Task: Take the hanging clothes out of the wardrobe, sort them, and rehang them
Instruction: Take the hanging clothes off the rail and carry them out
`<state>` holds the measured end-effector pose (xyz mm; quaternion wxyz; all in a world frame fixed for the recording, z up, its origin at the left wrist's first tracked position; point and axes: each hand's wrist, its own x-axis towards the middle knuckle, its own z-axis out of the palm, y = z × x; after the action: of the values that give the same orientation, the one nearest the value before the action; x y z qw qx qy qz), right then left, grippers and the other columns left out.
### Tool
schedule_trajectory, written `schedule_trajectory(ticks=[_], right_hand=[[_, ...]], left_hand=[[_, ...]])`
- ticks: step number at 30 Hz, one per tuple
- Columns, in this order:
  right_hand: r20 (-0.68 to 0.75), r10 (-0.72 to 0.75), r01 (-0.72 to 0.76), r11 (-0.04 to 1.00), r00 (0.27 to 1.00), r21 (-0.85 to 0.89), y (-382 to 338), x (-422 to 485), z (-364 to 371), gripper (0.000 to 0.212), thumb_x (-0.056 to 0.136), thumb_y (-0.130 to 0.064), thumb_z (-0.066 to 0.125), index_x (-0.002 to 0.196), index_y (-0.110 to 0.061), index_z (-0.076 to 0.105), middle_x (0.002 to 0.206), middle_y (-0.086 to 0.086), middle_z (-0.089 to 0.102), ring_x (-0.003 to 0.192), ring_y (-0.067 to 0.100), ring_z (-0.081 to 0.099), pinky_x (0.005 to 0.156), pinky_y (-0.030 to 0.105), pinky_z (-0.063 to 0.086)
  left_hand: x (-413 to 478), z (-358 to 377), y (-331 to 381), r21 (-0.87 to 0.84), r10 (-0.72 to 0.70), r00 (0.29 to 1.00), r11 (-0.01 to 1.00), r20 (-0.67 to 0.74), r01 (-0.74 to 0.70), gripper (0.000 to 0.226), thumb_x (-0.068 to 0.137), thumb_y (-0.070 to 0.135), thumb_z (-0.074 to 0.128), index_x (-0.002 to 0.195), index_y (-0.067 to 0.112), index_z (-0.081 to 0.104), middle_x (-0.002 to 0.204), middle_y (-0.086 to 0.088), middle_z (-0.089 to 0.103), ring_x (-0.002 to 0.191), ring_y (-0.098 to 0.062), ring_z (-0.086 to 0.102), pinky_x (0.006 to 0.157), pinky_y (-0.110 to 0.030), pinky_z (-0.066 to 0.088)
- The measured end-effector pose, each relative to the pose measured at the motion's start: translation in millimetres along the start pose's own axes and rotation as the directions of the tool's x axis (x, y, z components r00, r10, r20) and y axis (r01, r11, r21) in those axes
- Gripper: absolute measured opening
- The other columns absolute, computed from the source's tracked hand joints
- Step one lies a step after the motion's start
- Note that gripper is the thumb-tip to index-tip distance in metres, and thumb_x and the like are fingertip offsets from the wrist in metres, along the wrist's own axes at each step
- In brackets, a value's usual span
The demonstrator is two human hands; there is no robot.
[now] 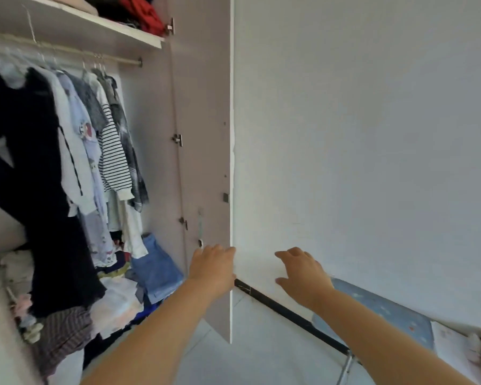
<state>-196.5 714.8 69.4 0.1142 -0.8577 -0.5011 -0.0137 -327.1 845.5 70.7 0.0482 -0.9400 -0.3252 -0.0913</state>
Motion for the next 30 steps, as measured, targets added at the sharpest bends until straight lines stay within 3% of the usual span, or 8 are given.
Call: schedule_trajectory(ticks=[12, 18, 23, 26, 30], right_hand=[[0.003, -0.315, 0.315, 0.949, 0.949, 0.031, -122.6, 181.1, 36.4, 0.056, 0.092, -0.031, 0.055, 0.143, -0.022, 0.033, 0.14, 0.002, 0.041, 0.124, 0.022, 0.043, 0.105, 0.033, 0.036], [0.013, -0.491, 0.49, 0.871, 0.871, 0.031, -165.9, 281.1, 50.7, 0.057, 0.092, -0.026, 0.054, 0.144, -0.021, 0.031, 0.139, 0.004, 0.04, 0.126, 0.022, 0.04, 0.106, 0.033, 0.033], [0.024, -0.593, 0.592, 0.805, 0.805, 0.03, -196.7, 362.5, 49.6, 0.054, 0.094, -0.028, 0.05, 0.144, -0.022, 0.03, 0.139, 0.002, 0.038, 0.126, 0.021, 0.038, 0.104, 0.03, 0.032], [0.017, -0.638, 0.637, 0.769, 0.77, 0.05, -218.4, 406.5, 51.9, 0.055, 0.093, -0.028, 0.051, 0.144, -0.021, 0.03, 0.138, 0.004, 0.039, 0.124, 0.022, 0.04, 0.104, 0.03, 0.033], [-0.008, -0.678, 0.677, 0.734, 0.735, 0.06, -250.0, 459.8, 53.1, 0.05, 0.092, -0.028, 0.053, 0.138, -0.02, 0.038, 0.133, 0.003, 0.043, 0.121, 0.021, 0.043, 0.099, 0.028, 0.034]], left_hand=[[72.0, 14.8, -166.7, 0.079, -0.296, 0.955, 0.952, -0.019, 0.296, 0.045, 0.093, 0.028, 0.05, 0.135, 0.018, 0.039, 0.129, -0.004, 0.049, 0.12, -0.024, 0.043, 0.098, -0.037, 0.032], [121.9, 17.0, -229.0, 0.104, -0.431, 0.901, 0.895, -0.055, 0.435, 0.037, 0.091, 0.034, 0.052, 0.125, 0.02, 0.045, 0.121, -0.004, 0.052, 0.113, -0.025, 0.048, 0.091, -0.035, 0.035], [166.4, 12.2, -274.7, 0.099, -0.531, 0.844, 0.838, -0.079, 0.537, 0.049, 0.091, 0.033, 0.051, 0.136, 0.019, 0.038, 0.13, -0.004, 0.049, 0.12, -0.024, 0.044, 0.098, -0.035, 0.032], [189.6, 7.2, -300.5, 0.126, -0.572, 0.812, 0.803, -0.111, 0.583, 0.045, 0.09, 0.03, 0.051, 0.132, 0.019, 0.041, 0.122, -0.004, 0.052, 0.116, -0.025, 0.047, 0.092, -0.033, 0.033], [222.5, -2.7, -340.3, 0.152, -0.6, 0.791, 0.776, -0.119, 0.612, 0.055, 0.094, 0.033, 0.048, 0.144, 0.021, 0.028, 0.131, -0.004, 0.046, 0.122, -0.025, 0.04, 0.103, -0.038, 0.027]])
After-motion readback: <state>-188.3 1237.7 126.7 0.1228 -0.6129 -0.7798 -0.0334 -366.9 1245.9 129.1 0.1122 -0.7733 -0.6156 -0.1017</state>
